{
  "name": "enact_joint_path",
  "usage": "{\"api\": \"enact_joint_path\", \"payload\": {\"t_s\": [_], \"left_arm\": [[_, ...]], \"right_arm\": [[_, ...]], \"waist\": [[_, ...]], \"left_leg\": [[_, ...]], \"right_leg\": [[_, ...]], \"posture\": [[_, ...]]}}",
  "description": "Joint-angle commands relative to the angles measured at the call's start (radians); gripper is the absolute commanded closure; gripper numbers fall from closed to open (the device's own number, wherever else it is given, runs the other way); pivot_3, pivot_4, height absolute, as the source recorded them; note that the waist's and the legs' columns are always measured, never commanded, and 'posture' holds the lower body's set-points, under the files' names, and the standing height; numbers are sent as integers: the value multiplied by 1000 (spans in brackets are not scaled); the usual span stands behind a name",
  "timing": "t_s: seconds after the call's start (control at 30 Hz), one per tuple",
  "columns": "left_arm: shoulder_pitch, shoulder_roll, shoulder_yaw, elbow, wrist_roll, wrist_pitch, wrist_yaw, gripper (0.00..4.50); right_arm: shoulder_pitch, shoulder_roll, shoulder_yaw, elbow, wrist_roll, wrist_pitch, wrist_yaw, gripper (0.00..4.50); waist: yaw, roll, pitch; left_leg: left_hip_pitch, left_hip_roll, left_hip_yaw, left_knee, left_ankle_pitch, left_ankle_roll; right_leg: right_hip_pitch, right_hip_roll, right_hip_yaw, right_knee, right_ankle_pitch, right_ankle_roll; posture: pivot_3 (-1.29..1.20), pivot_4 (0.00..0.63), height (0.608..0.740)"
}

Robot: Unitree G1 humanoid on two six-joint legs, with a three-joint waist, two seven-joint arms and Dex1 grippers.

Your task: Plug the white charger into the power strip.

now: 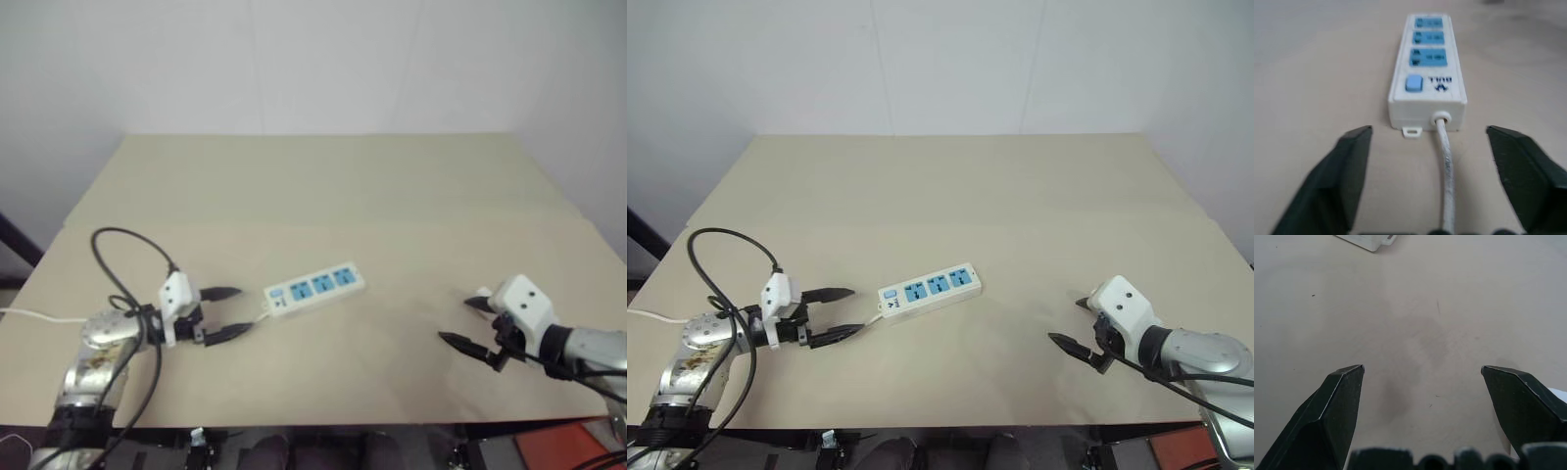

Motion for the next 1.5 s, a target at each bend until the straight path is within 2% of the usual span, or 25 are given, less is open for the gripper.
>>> {"api": "enact_joint_path", "payload": {"t_s": [0.03,0.13,0.23,0.4,0.57,0.87,1.17,1.5], "left_arm": [[-58,-52,-3,63,-47,-46,-26,25],[-90,-92,-32,115,-25,-108,-42,25],[-151,-151,-52,231,31,-256,-16,25],[-226,-167,-85,375,72,-354,-44,25],[-264,-168,-111,468,84,-372,-92,25],[-270,-179,-119,490,69,-354,-131,25],[-256,-184,-143,551,133,-430,-101,25],[-259,-199,-152,569,142,-444,-71,25]], "right_arm": [[1,8,-33,-43,9,-19,-13,0],[4,12,-36,-60,11,-11,-22,0],[6,22,-45,-91,24,10,-35,0],[26,39,-62,-130,31,32,-66,0],[70,45,-73,-173,33,52,-90,0],[99,42,-101,-188,40,62,-103,0],[82,34,-91,-181,39,65,-113,0],[85,27,-83,-170,29,60,-109,0]], "waist": [[5,0,0],[2,0,0],[2,-1,0],[-1,-1,0],[0,-1,0],[1,-1,0],[0,-1,0],[1,-1,-1]], "left_leg": [[0,0,0,0,0,0],[1,1,1,0,0,0],[0,2,3,0,0,-1],[1,4,5,0,-1,0],[1,4,5,0,-2,0],[3,5,6,0,-2,1],[3,5,7,0,-2,1],[4,5,7,0,-2,1]], "right_leg": [[1,0,0,0,0,0],[1,1,1,0,0,0],[0,2,3,-1,1,-1],[0,5,6,-1,1,-2],[0,5,6,-1,1,-2],[1,6,7,-1,1,-2],[0,6,7,-1,1,-2],[1,6,7,-1,1,-2]], "posture": [[0,150,740],[0,150,740],[0,150,740],[0,150,740],[0,150,740],[0,150,740],[0,150,740],[0,150,740]]}}
